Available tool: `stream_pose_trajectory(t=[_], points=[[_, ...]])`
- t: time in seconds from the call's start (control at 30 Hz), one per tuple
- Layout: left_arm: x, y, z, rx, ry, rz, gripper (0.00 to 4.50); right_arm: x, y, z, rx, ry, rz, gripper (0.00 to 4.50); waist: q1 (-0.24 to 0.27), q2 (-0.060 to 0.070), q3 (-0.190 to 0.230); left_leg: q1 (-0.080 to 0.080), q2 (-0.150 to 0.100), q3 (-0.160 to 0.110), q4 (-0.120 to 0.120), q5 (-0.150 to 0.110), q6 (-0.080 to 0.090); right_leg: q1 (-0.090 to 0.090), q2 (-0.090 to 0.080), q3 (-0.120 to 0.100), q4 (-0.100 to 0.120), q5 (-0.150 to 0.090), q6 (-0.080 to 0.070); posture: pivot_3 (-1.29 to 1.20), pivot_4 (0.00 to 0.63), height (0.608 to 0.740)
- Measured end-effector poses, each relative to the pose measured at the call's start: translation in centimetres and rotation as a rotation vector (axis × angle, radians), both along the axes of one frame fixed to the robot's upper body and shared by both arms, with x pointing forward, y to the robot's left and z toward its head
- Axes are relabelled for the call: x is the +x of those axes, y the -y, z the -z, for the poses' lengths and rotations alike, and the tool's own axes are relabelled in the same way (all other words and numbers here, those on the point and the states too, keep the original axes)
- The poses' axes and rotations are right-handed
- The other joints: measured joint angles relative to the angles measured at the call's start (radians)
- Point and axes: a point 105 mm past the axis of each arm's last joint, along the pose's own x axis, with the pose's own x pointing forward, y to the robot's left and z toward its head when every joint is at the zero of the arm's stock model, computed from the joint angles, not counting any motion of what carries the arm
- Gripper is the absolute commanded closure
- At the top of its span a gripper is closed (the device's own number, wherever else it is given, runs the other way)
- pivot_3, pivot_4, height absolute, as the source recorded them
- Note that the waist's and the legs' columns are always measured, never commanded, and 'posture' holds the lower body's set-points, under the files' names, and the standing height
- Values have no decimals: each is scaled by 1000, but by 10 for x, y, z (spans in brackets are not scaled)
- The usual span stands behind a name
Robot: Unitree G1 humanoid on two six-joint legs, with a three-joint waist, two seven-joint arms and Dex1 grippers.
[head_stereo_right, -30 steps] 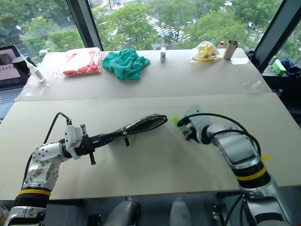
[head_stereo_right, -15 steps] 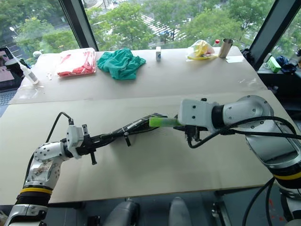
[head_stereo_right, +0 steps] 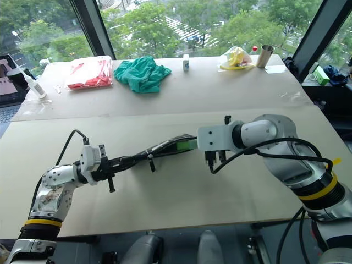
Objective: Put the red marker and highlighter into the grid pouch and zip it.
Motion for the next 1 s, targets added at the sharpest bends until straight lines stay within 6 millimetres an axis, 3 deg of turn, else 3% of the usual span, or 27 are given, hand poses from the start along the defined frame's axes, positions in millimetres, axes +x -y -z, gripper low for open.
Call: stream_pose_trajectory(t=[0.2, 0.4, 0.5, 0.57, 0.7, 0.8, 1.0], points=[[0, 2, 5, -3, -20, 4, 4500, 3, -20, 13, -42, -4, -51, 3508, -3, 0, 0, 0, 0, 0, 0, 1, -1, -1, 0, 0, 1, 0, 0, 0, 150, 740], [4, 2, 8, 6, -27, 5, 4500, 4, -58, 24, -27, -7, -148, 3508, -5, 0, 0, 0, 0, -1, 0, 3, -5, -1, 0, 0, 1, 0, 0, 0, 150, 740], [4, 2, 9, 7, -29, 5, 4500, 3, -63, 27, -26, -10, -179, 3508, -1, 0, 0, -1, -1, -1, 1, 3, -5, 0, 0, 0, 1, 0, 0, 0, 150, 740], [3, 3, 9, 8, -30, 7, 4500, 2, -63, 30, -36, -4, -201, 2501, 0, 0, 0, 0, -1, -1, 1, 3, -5, 0, 0, 0, 1, 0, 0, 0, 150, 740], [3, 5, 8, 8, -23, 16, 4500, -5, -64, 45, -27, -54, -251, 1204, -4, 0, 0, 0, -1, -1, 0, 3, -5, -1, 0, 0, 2, 0, 0, 0, 150, 740], [2, 6, 6, 8, -14, 18, 4500, -6, -70, 44, 20, -77, -269, 89, -6, 0, 0, 0, 0, -1, 0, 3, -5, -1, 0, 0, 2, 0, 0, 0, 150, 740], [3, 8, 4, 5, -17, 14, 4500, -3, -69, 37, 70, -83, -260, 89, -4, 0, 0, 0, -1, -1, 0, 3, -5, 0, 0, 0, 2, 0, 0, 0, 150, 740]])
